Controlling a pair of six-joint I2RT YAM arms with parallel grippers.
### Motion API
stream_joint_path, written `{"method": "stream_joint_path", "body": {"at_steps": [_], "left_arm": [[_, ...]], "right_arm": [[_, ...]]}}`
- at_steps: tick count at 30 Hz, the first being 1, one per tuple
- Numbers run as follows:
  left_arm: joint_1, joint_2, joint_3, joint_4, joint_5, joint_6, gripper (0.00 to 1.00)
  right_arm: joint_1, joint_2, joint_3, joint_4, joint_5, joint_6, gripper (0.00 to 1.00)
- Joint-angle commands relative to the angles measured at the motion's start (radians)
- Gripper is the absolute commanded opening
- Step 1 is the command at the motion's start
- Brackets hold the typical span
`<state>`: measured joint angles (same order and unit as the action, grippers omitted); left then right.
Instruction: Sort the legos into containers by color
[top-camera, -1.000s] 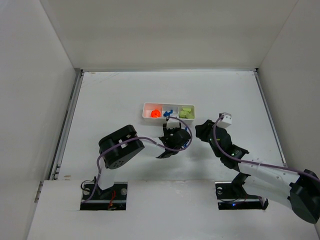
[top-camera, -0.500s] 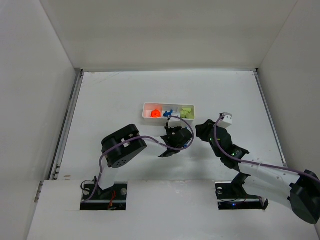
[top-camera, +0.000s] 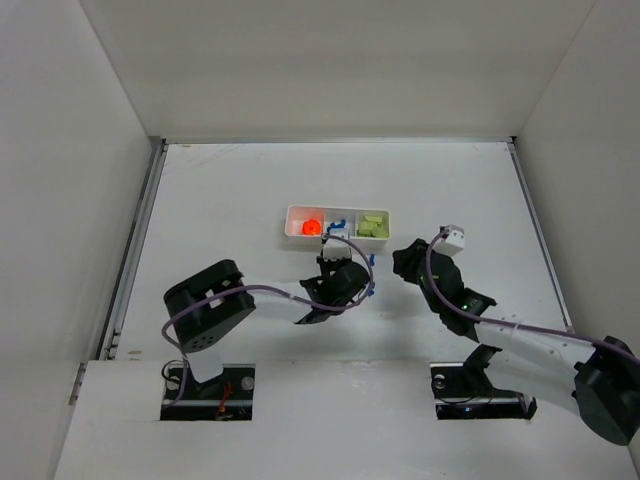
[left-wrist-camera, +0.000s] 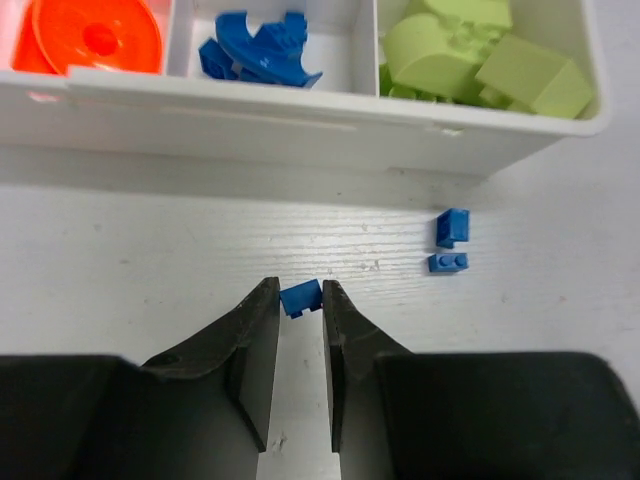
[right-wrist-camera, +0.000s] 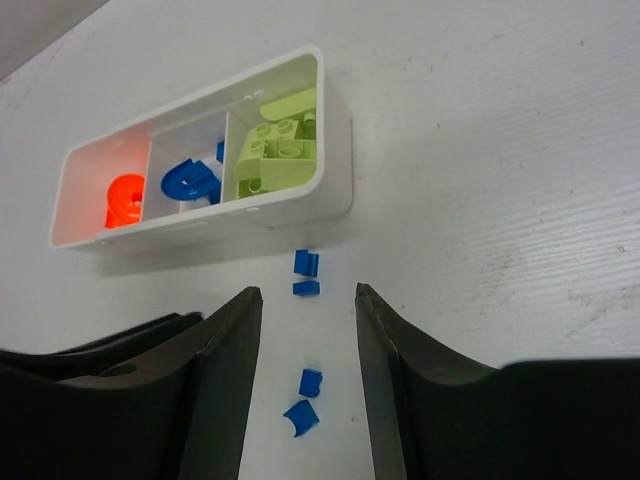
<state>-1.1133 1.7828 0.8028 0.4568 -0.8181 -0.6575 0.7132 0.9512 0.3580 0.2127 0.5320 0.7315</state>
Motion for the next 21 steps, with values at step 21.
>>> {"method": "stream_joint_path", "body": {"at_steps": [21], "left_arm": [[0.304, 0.012, 0.21, -0.032, 0.313, 0.07, 0.27]], "right_arm": [[0.124, 0.395, 0.133, 0.051, 0.016, 0.011, 0.58]]}}
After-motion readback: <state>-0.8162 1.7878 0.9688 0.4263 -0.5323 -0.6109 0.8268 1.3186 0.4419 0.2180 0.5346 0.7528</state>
